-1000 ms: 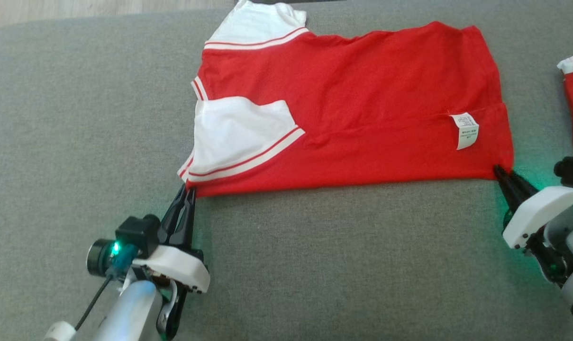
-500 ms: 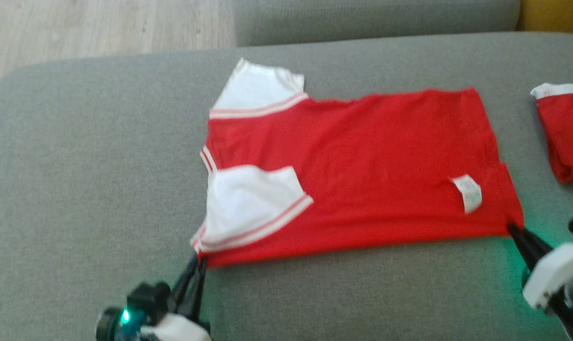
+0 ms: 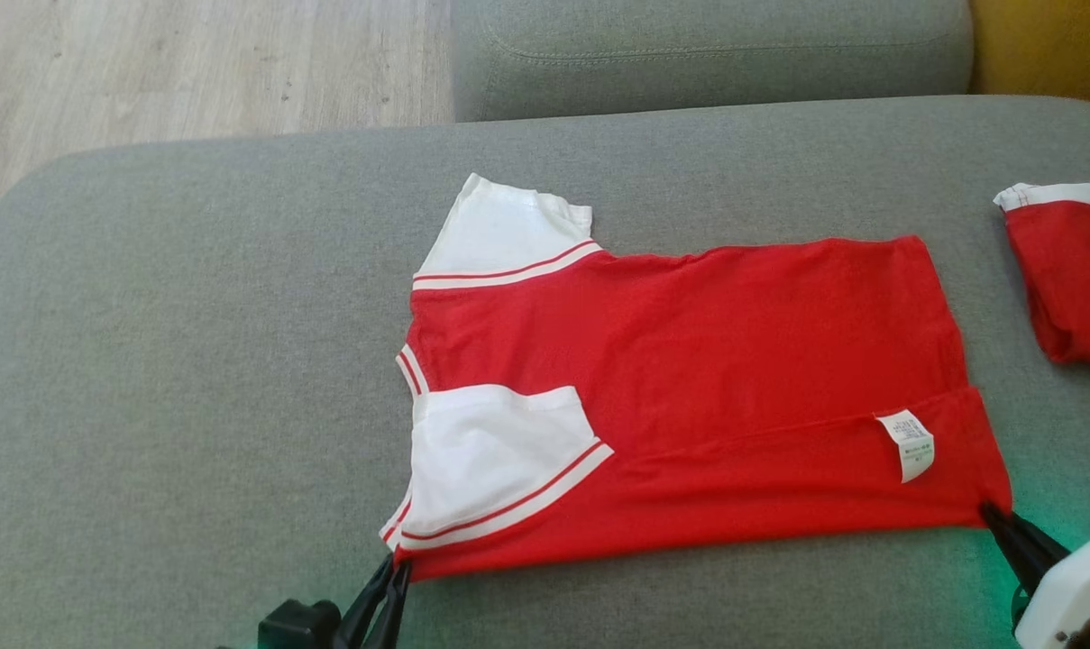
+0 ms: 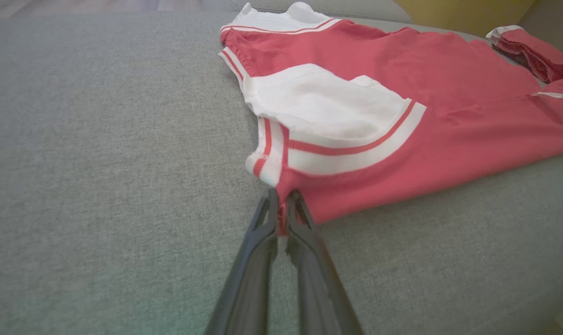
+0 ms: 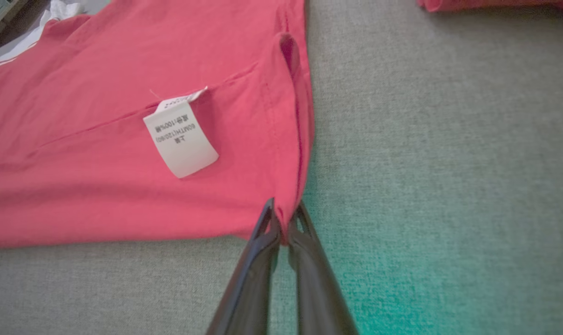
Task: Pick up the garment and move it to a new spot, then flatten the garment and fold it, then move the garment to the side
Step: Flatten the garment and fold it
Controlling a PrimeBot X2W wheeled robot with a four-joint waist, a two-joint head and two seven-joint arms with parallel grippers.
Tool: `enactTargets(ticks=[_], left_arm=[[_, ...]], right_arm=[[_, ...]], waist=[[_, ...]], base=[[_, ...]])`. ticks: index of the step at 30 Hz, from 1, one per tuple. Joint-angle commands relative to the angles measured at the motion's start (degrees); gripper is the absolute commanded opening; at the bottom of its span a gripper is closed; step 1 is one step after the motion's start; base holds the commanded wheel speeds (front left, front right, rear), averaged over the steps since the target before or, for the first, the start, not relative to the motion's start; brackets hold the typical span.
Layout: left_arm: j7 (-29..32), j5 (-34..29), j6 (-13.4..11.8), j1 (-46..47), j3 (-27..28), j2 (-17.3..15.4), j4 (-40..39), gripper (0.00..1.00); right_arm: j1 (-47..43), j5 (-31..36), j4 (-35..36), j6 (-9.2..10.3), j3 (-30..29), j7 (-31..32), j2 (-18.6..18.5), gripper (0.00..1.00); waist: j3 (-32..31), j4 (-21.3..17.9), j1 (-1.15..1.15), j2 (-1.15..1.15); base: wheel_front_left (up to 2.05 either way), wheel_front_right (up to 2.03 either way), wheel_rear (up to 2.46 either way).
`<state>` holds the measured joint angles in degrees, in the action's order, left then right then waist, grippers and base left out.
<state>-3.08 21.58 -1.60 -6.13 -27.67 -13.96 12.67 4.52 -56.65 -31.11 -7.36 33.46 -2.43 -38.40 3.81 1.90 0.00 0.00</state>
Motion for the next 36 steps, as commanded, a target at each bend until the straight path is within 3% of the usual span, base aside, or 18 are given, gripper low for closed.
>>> enactTargets(ticks=[1,3,4,5,6,7,8,9,15,20,28,36], left_arm=[[-0.2,-0.4,-0.6,1.4,1.8,-0.9,-1.7,0.00],[0.0,-0.3,-0.5,1.6,1.6,-0.9,-1.6,0.00],[0.2,-0.2,-0.5,1.7,1.4,-0.8,-1.5,0.00],[0.4,0.0,-0.3,1.8,1.2,-0.6,-1.5,0.00],[0.6,0.1,-0.1,1.9,1.1,-0.5,-1.4,0.00],[0.7,0.2,0.0,2.1,0.9,-0.4,-1.3,0.21],[0.9,0.1,0.1,2.3,0.7,-0.3,-1.2,0.51],[1.0,0.1,0.0,2.6,0.5,-0.3,-1.1,1.00],[0.8,-0.5,-0.6,4.5,0.9,-0.6,-2.2,1.00],[2.5,-0.9,-0.8,9.8,3.2,-3.2,-5.0,1.00],[11.8,-1.2,5.0,29.9,5.0,-8.8,-6.3,1.00],[23.9,1.7,8.8,54.5,1.5,-11.0,4.9,1.00]], right_arm=[[-0.8,-0.1,1.0,-0.13,-0.6,0.2,-2.2,0.02],[-1.4,0.2,1.5,-0.13,-1.2,0.9,-2.0,0.38],[-1.5,0.3,1.7,-0.13,-1.5,1.1,-2.0,0.81],[-1.7,0.5,1.9,-0.13,-1.9,1.4,-2.0,1.00],[-1.9,0.5,2.0,-0.13,-2.4,1.5,-1.9,1.00],[-2.1,0.4,2.1,-0.13,-3.1,1.6,-1.8,1.00],[-2.3,0.4,2.3,-0.13,-3.7,1.6,-1.7,1.00],[-2.5,0.4,2.6,-0.13,-4.4,1.5,-1.6,1.00],[-1.9,3.4,4.1,-0.13,-7.8,-0.7,-1.4,1.00],[0.2,8.3,6.2,-0.13,-10.7,-4.7,0.6,1.00],[3.5,12.2,13.1,-0.13,-12.7,-6.1,1.8,1.00],[8.7,14.9,17.3,-0.13,-11.9,-6.3,2.2,1.00]], waist=[[0.0,0.0,0.00,0.00],[0.0,-0.1,0.00,0.00],[0.1,-0.2,0.00,0.00],[0.2,-0.3,0.00,0.00],[0.3,-0.3,0.00,0.00],[0.4,-0.3,0.00,0.00],[0.5,-0.3,0.00,0.00],[0.6,-0.3,0.00,0.00],[1.5,-1.2,0.00,0.00],[2.5,-2.7,0.00,0.00],[9.0,-5.4,0.00,0.00],[17.6,-9.8,0.00,0.00]], base=[[0.00,0.00,0.00],[0.00,0.00,0.00],[0.00,0.00,0.00],[0.00,0.00,0.00],[0.00,0.00,0.00],[0.00,0.00,0.00],[0.00,0.00,0.00],[0.00,0.00,0.00],[0.00,0.00,0.00],[0.00,0.00,0.00],[0.00,0.00,0.00],[0.00,0.00,0.00]])
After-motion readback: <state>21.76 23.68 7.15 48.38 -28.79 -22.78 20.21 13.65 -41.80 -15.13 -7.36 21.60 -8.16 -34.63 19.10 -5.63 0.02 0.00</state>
